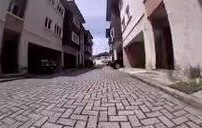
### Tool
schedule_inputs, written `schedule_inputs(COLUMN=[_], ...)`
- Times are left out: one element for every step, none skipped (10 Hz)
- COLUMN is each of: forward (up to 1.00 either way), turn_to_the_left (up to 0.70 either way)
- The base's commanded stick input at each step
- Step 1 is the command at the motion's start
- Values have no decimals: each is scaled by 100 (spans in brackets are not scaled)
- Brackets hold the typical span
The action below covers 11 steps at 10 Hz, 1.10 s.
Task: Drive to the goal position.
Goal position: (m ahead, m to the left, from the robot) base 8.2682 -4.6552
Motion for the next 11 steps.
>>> schedule_inputs(forward=[50, 50, 50, 50, 50, 50, 50, 50, 50, 50, 50], turn_to_the_left=[0, 0, 0, 0, 0, 0, 0, 0, 0, 0, 0])
